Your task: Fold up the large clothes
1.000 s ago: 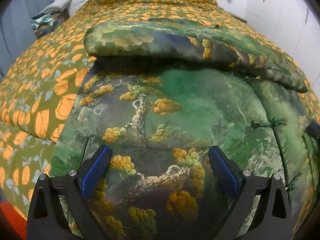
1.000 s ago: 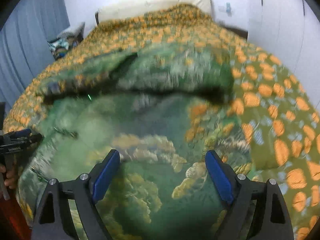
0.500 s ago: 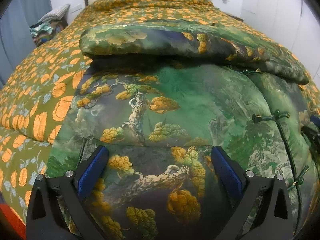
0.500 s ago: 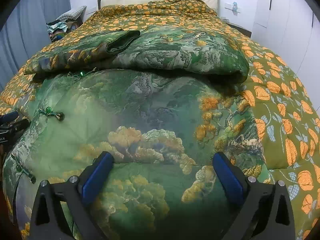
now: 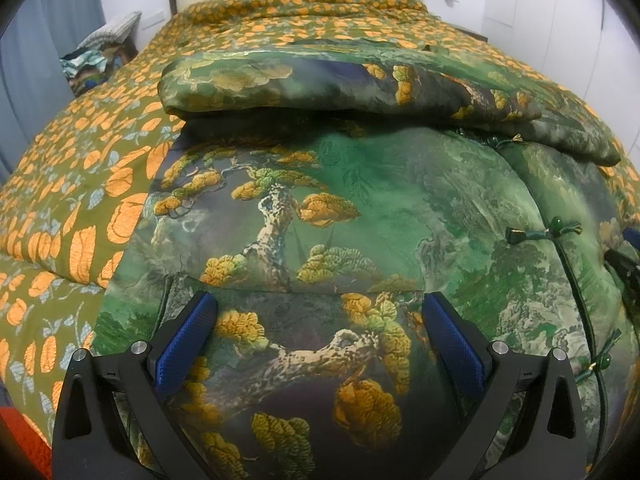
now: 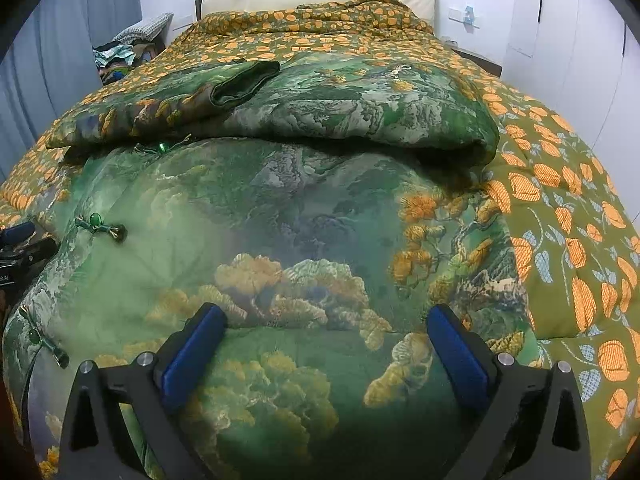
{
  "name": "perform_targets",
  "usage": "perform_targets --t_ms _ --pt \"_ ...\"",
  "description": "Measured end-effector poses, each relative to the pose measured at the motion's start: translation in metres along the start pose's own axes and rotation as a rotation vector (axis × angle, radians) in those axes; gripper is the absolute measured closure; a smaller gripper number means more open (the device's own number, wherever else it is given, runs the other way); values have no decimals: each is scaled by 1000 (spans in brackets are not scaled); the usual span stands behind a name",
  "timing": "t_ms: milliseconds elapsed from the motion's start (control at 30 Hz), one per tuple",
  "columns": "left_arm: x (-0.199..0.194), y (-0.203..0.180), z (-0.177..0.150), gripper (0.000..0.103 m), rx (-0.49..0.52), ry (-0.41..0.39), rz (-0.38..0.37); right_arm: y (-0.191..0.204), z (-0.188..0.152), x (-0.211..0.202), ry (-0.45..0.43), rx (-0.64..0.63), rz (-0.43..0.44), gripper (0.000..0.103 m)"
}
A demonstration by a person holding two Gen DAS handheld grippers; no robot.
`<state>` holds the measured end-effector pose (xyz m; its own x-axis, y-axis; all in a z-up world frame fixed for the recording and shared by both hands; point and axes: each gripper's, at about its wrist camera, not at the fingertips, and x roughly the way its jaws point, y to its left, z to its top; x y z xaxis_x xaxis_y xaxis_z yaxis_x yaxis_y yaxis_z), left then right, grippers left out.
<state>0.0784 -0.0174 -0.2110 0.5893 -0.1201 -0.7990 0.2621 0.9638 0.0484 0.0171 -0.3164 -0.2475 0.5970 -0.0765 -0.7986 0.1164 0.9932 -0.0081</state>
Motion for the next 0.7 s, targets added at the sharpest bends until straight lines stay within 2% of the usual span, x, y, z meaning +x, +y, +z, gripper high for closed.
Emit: perform_targets --t_ms 700 --pt "-1 -3 -1 0 3 1 11 2 -1 -2 -10 -4 -6 1"
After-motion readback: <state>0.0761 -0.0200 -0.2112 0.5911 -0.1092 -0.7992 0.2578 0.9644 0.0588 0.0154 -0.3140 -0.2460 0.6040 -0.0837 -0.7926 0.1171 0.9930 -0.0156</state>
